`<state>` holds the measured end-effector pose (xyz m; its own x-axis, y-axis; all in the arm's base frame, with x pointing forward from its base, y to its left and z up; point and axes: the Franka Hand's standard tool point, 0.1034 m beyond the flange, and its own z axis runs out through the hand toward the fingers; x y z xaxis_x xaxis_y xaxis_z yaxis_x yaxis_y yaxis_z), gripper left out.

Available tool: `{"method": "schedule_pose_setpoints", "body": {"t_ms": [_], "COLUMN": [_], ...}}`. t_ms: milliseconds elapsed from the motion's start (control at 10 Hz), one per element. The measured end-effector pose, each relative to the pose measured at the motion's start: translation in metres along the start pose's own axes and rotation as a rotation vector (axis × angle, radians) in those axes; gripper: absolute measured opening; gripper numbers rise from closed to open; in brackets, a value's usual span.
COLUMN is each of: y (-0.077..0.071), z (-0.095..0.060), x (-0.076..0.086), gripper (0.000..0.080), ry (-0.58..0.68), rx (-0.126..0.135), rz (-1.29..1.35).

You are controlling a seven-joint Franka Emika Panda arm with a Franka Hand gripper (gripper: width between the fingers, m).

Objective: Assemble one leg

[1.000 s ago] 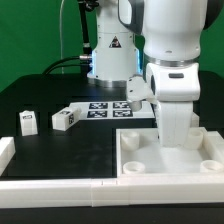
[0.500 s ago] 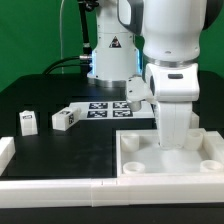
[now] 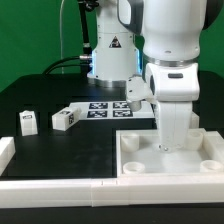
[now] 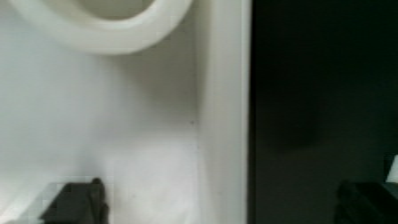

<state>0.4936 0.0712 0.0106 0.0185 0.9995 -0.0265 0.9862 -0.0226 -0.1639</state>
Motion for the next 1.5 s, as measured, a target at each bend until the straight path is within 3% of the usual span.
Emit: {"method": "schedule_pose_setpoints", "body": {"t_ms": [400, 700, 1000, 1500], "y": [-0.001, -0.019, -0.020, -0.025], "z": [-0.002, -0.034, -0.037, -0.034], "x": [0.001, 0.010, 0.009, 0.015], "gripper": [0.0649, 0.0649, 0.0649, 0.0649], "ry": [0.000, -0.009, -0.007, 0.055], "rx": [-0.004, -0.043, -0.047, -0.043], "rz": [0.018, 0.082, 0.118, 0.708]}}
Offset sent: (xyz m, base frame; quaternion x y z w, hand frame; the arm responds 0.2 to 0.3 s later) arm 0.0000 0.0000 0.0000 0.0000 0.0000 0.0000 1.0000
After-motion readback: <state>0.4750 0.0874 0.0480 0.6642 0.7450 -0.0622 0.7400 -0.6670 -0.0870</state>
